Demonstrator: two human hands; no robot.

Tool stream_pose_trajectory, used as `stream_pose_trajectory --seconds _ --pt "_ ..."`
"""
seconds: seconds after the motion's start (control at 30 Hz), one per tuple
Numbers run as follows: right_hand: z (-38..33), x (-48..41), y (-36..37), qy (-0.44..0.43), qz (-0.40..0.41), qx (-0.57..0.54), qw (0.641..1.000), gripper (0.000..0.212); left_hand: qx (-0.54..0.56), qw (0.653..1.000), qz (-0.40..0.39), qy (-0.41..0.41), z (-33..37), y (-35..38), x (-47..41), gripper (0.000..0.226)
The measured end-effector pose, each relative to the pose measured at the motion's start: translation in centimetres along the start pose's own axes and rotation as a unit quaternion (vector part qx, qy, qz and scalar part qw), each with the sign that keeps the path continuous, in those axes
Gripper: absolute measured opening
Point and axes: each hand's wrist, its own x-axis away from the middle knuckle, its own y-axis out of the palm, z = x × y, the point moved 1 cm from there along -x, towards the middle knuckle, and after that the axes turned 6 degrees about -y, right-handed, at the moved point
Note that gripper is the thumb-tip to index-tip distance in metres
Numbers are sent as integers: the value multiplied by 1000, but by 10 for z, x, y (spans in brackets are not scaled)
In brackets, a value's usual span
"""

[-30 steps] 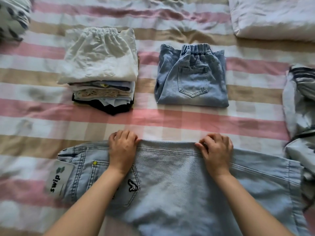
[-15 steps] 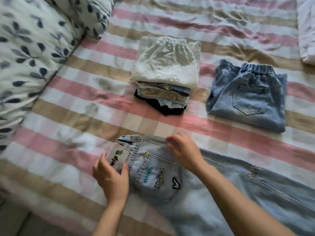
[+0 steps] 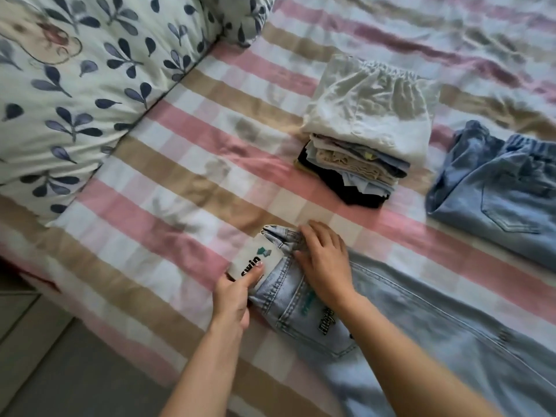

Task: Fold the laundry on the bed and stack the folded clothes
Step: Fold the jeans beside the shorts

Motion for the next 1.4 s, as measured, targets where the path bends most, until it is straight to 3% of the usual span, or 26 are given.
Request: stream_pose_trajectory --seconds 0.1,0.23,0.27,0.33,0.43,0.53,0.6,0.67,0.77,0.87,1.0,1.07,1.13,1.23,1.3,1.33,1.4 --pt "-7 41 -27 9 124 -102 987 27 -11 999 -31 29 6 2 18 26" --pt "-36 58 -52 61 61 -302 949 22 -50 994 -68 67 14 7 40 12" --pt "-45 56 -52 73 41 -313 946 28 -50 993 -89 62 18 8 43 11" --pt "-68 54 -46 106 23 -300 948 53 -57 990 -130 12 29 12 47 31" --pt "-97 60 -36 147 50 -268 951 88 -135 975 -166 -65 48 23 48 46" --pt "-109 76 -36 180 187 -305 916 79 -274 943 -191 11 59 37 58 23" --pt "-105 89 -45 213 306 -384 845 59 -315 917 -239 57 57 46 71 19" --pt "-94 107 -58 237 379 -456 769 45 -362 882 -274 125 45 57 86 25" --pt "-63 145 -76 289 451 -473 700 32 -426 799 -359 225 13 84 113 35" --pt "-22 193 -89 360 479 -441 668 20 -452 732 -433 268 -31 111 136 42" --pt "29 250 -88 422 486 -428 634 20 -528 611 -435 399 -96 124 150 30" --pt "45 269 -79 447 482 -420 625 20 -554 526 -411 498 -123 120 153 28" --pt "60 283 -66 478 468 -403 625 25 -568 467 -378 562 -143 115 152 31" --pt "73 293 -50 512 423 -380 644 38 -643 393 -335 566 -159 109 144 38" --pt "78 296 -44 521 388 -349 675 44 -673 343 -323 570 -165 108 141 40" --pt "79 296 -43 522 375 -334 690 46 -669 342 -323 576 -165 108 140 38" --pt "81 297 -42 524 359 -310 708 47 -639 378 -310 594 -161 109 138 37"
